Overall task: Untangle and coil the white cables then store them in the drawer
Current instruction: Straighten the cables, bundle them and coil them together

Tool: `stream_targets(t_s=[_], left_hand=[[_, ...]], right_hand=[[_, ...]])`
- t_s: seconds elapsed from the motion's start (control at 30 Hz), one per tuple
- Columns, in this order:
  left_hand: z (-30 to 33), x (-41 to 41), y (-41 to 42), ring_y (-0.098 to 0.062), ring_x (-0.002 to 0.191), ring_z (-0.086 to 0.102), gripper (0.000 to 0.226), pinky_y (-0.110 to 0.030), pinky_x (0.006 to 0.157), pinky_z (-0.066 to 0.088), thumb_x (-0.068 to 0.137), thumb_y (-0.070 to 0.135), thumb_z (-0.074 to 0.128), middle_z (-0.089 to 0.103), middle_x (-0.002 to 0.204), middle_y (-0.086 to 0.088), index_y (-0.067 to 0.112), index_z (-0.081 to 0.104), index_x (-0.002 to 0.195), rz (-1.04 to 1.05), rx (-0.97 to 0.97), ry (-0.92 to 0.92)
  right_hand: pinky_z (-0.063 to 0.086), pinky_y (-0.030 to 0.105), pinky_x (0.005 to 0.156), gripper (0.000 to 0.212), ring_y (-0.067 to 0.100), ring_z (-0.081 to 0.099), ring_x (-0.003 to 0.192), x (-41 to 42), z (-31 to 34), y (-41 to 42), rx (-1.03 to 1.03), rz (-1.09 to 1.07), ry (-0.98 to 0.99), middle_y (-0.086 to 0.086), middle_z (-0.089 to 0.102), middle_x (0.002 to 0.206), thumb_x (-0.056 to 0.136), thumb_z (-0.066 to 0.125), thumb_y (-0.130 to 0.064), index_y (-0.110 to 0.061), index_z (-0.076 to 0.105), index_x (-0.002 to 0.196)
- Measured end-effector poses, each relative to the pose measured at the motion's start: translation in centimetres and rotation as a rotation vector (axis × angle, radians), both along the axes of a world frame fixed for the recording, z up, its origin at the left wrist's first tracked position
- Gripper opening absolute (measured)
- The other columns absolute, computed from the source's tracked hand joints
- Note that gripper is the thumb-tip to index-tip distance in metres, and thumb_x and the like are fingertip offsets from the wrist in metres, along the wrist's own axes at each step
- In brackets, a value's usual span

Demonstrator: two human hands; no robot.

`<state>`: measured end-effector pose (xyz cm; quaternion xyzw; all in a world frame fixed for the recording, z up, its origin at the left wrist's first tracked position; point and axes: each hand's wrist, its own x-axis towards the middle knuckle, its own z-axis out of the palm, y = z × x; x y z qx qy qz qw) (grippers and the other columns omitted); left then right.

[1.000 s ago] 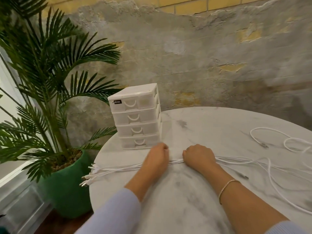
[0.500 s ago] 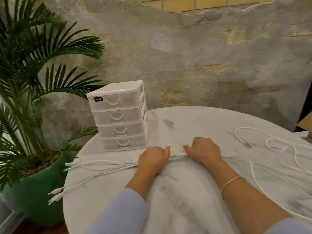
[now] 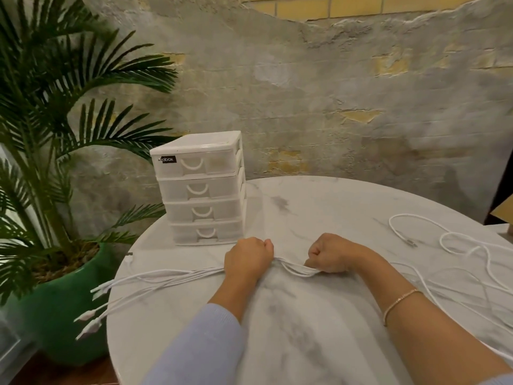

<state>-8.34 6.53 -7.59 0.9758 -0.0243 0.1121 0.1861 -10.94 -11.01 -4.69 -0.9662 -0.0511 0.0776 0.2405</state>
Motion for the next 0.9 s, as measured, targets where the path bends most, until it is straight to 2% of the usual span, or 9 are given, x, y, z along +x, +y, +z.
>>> stream_targets(t_s=[0.17, 0.23, 0.33, 0.43, 0.53, 0.6, 0.77, 0.83, 0.9], left_hand=[[0.0, 0.0, 0.1, -0.030, 0.089, 0.059, 0.052, -0.032, 0.076, 0.042, 0.098, 0.039, 0.027, 0.065, 0.093, -0.012, 0.006, 0.065, 0.084, 0.006, -0.034, 0.008], [0.0, 0.1, 0.1, -0.030, 0.090, 0.059, 0.052, -0.033, 0.077, 0.043, 0.098, 0.040, 0.028, 0.066, 0.093, -0.013, 0.006, 0.065, 0.084, 0.017, -0.052, 0.003], [0.0, 0.1, 0.0, -0.030, 0.088, 0.059, 0.050, -0.033, 0.076, 0.042, 0.097, 0.040, 0.028, 0.066, 0.092, -0.012, 0.010, 0.062, 0.076, 0.018, -0.071, -0.005], [0.0, 0.1, 0.1, -0.028, 0.082, 0.054, 0.049, -0.032, 0.073, 0.040, 0.097, 0.041, 0.028, 0.066, 0.092, -0.012, 0.012, 0.058, 0.071, 0.016, -0.089, -0.001], [0.1, 0.1, 0.2, -0.030, 0.087, 0.057, 0.053, -0.033, 0.076, 0.042, 0.099, 0.042, 0.028, 0.065, 0.094, -0.013, 0.007, 0.063, 0.079, 0.013, -0.097, -0.001], [0.1, 0.1, 0.1, -0.032, 0.092, 0.059, 0.055, -0.035, 0.079, 0.045, 0.099, 0.043, 0.028, 0.065, 0.095, -0.015, 0.004, 0.063, 0.082, 0.000, -0.101, -0.008], [0.4, -0.1, 0.2, -0.032, 0.096, 0.057, 0.056, -0.035, 0.081, 0.043, 0.100, 0.043, 0.028, 0.065, 0.098, -0.016, 0.002, 0.064, 0.086, -0.027, -0.110, 0.004], [0.4, -0.1, 0.3, -0.033, 0.095, 0.058, 0.057, -0.035, 0.081, 0.044, 0.100, 0.042, 0.028, 0.065, 0.097, -0.017, 0.001, 0.063, 0.085, -0.037, -0.118, 0.007], [0.4, -0.1, 0.3, -0.033, 0.095, 0.058, 0.056, -0.035, 0.080, 0.044, 0.100, 0.043, 0.028, 0.064, 0.094, -0.016, 0.002, 0.063, 0.083, -0.035, -0.122, 0.007]], right_hand=[[0.037, 0.020, 0.058, 0.033, 0.005, 0.049, 0.064, -0.4, -0.4, -1.5, 0.175, -0.112, -0.214, -0.008, 0.055, 0.068, 0.080, 0.066, -0.049, -0.021, 0.055, 0.067], [0.040, 0.018, 0.063, 0.025, 0.004, 0.053, 0.071, -0.7, -0.5, 0.0, 0.272, -0.028, -0.224, -0.012, 0.058, 0.079, 0.073, 0.075, -0.042, -0.026, 0.058, 0.082], [0.040, 0.021, 0.071, 0.025, 0.011, 0.053, 0.082, -0.5, -1.1, 2.7, 0.162, 0.094, -0.260, -0.008, 0.058, 0.090, 0.076, 0.070, -0.022, -0.027, 0.051, 0.092], [0.044, 0.026, 0.072, 0.017, 0.017, 0.054, 0.084, -0.6, -1.3, 3.5, 0.075, 0.109, -0.365, -0.002, 0.062, 0.095, 0.080, 0.054, -0.012, -0.023, 0.054, 0.093], [0.036, 0.026, 0.060, 0.010, 0.019, 0.049, 0.073, -0.4, -1.2, 2.9, 0.022, 0.093, -0.428, -0.001, 0.059, 0.082, 0.080, 0.054, -0.015, -0.023, 0.052, 0.084], [0.034, 0.027, 0.061, 0.010, 0.021, 0.050, 0.074, -0.1, -1.1, 2.7, -0.037, 0.071, -0.437, -0.001, 0.056, 0.078, 0.081, 0.053, -0.017, -0.026, 0.049, 0.079], [0.036, 0.031, 0.076, 0.028, 0.024, 0.057, 0.101, 0.6, -0.6, -0.2, -0.277, -0.101, -0.485, 0.000, 0.066, 0.104, 0.088, 0.044, -0.014, -0.030, 0.066, 0.094], [0.033, 0.034, 0.085, 0.045, 0.021, 0.052, 0.109, 0.6, -0.8, -1.9, -0.402, -0.199, -0.488, -0.004, 0.063, 0.111, 0.089, 0.040, -0.007, -0.039, 0.065, 0.109], [0.029, 0.036, 0.090, 0.054, 0.021, 0.045, 0.112, 0.5, -0.9, -2.3, -0.392, -0.272, -0.450, -0.003, 0.060, 0.115, 0.088, 0.038, -0.003, -0.041, 0.061, 0.119]])
